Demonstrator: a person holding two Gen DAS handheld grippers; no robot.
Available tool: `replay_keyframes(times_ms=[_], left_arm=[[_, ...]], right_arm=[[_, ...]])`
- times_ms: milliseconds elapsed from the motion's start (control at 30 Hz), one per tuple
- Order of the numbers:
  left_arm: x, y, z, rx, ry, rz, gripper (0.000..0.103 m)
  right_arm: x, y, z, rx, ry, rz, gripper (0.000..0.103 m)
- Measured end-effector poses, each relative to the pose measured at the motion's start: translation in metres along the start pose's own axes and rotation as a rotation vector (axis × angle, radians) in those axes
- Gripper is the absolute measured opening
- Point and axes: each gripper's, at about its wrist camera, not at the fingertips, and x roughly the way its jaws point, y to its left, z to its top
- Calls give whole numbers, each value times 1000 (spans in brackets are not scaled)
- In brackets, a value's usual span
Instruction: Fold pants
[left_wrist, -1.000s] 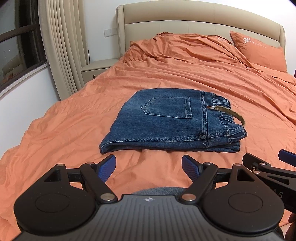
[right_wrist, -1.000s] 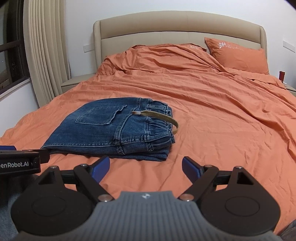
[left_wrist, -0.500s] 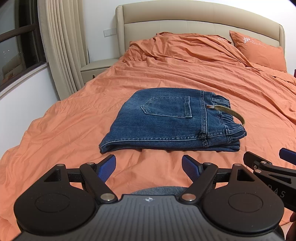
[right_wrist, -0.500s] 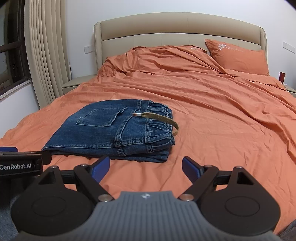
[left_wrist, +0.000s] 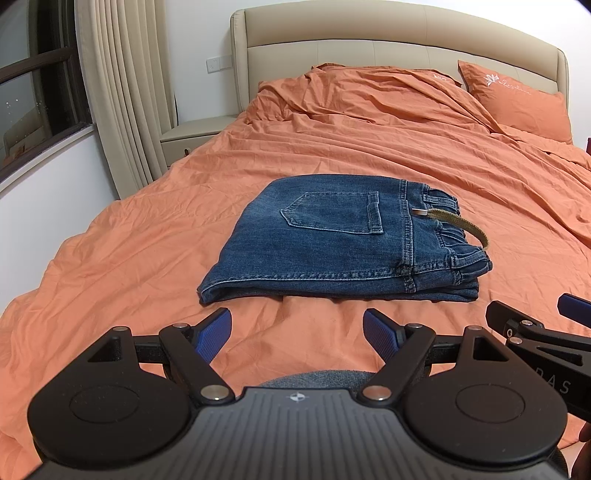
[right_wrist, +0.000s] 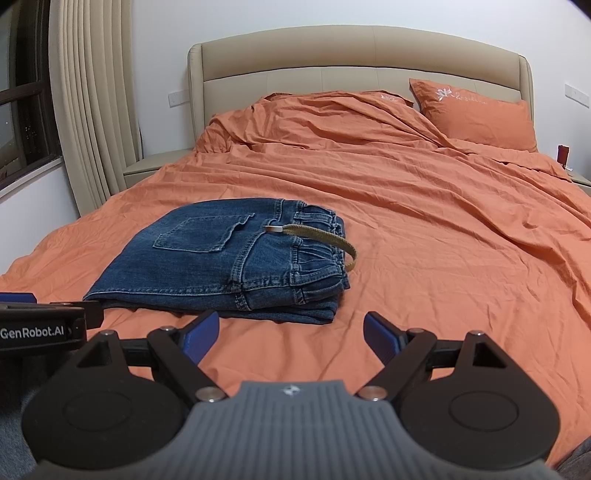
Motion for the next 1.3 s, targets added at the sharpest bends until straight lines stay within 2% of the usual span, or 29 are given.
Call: replay_keyframes(times_ms=[1300], left_arm=[[1, 4, 1, 20, -16, -25, 92]], right_arm=[[0, 0, 1, -2, 18, 9, 82]])
